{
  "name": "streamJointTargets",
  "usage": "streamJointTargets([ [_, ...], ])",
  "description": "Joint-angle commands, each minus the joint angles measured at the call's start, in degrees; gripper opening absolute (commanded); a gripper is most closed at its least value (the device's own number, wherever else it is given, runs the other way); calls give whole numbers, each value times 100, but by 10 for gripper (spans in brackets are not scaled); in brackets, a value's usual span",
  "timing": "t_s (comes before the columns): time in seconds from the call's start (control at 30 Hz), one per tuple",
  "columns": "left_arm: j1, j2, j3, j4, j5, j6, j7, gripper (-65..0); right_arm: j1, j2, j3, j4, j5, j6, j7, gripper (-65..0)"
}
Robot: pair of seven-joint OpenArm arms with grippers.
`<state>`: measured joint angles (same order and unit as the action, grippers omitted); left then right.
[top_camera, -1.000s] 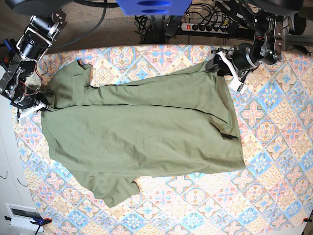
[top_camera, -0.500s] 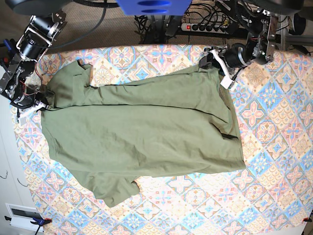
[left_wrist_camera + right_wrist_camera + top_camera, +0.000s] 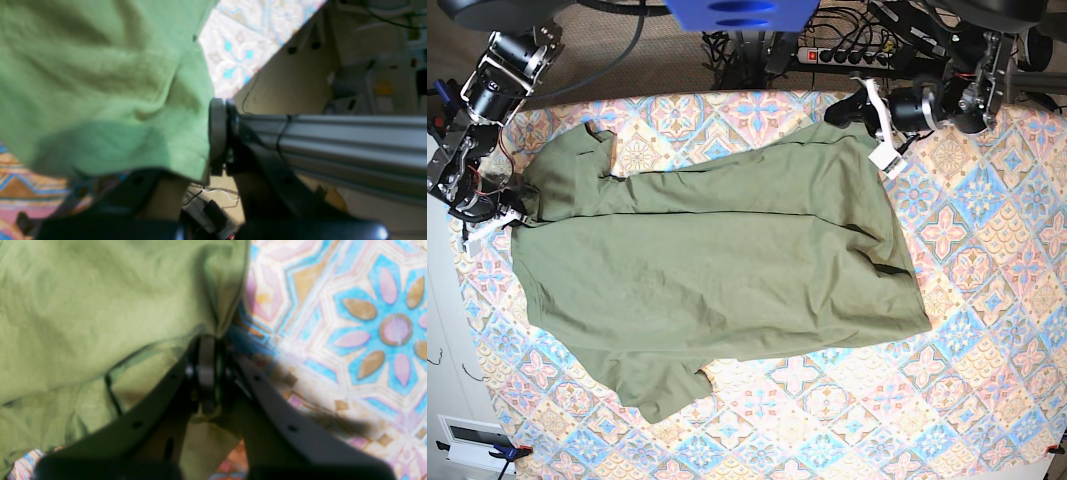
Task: Layout the t-shirt on the table in an organized manner, then fold the t-shirt properly
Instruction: 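Drag the grasped edge with the left gripper away from the right gripper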
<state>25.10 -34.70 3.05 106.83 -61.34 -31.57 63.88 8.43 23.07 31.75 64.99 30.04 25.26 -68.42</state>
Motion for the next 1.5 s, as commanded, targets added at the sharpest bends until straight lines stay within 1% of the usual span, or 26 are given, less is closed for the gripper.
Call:
streamJointTargets([
  [0.0,0,-113,-2,91,-68,-38,-62,-650,102,159,21,116,68,11,77,-628],
  [0.07,0,-297,7,91,37,-38,-62,-650,102,159,21,116,68,11,77,-628],
  [0.17,105,-535,201,91,583,-38,-54,-650,102,159,21,116,68,11,69,-628],
  [0.37,105,-913,1519,100,1980,-38,-106,-650,102,159,21,107,68,11,77,-628],
  [0.47,105,-913,1845,100,2429,-38,-106,-650,120,159,21,81,51,11,86,-628],
  [0.53,105,-913,2038,100,2648,-38,-106,-614,120,159,21,81,51,11,86,-628],
  [0.6,105,-913,2196,100,2833,-38,-106,-593,120,159,21,72,51,11,86,-628],
  [0.7,114,-913,2205,100,3097,-30,-115,-591,129,159,21,72,42,11,86,-628],
  [0.83,175,-957,2240,91,3404,-21,-273,-590,129,177,21,55,33,2,104,-628],
  [0.9,334,-1088,2240,91,3510,-21,-309,-589,138,194,21,55,-81,-7,104,-628],
  [0.97,404,-1141,2240,91,3572,-21,-309,-589,146,194,38,46,-354,-7,104,-628],
  [1.1,439,-1185,2240,91,3572,-21,-309,-591,718,194,47,-51,-1031,-7,104,-628],
  [1.23,439,-1185,2231,73,3528,-21,-309,-592,1008,185,30,-60,-1347,-7,209,-628],
  [1.3,474,-1308,2196,126,3484,-38,-326,-599,1008,185,30,-51,-1461,-7,245,-628],
  [1.33,501,-1379,2179,205,3431,-38,-440,-618,1008,185,30,-51,-1479,-7,245,-628],
  [1.37,518,-1449,2179,276,3325,-38,-669,-648,1008,185,30,-51,-1479,-7,253,-628],
  [1.47,580,-1765,2038,302,2807,-38,-1276,-650,1008,185,30,-51,-1479,-7,253,-628],
])
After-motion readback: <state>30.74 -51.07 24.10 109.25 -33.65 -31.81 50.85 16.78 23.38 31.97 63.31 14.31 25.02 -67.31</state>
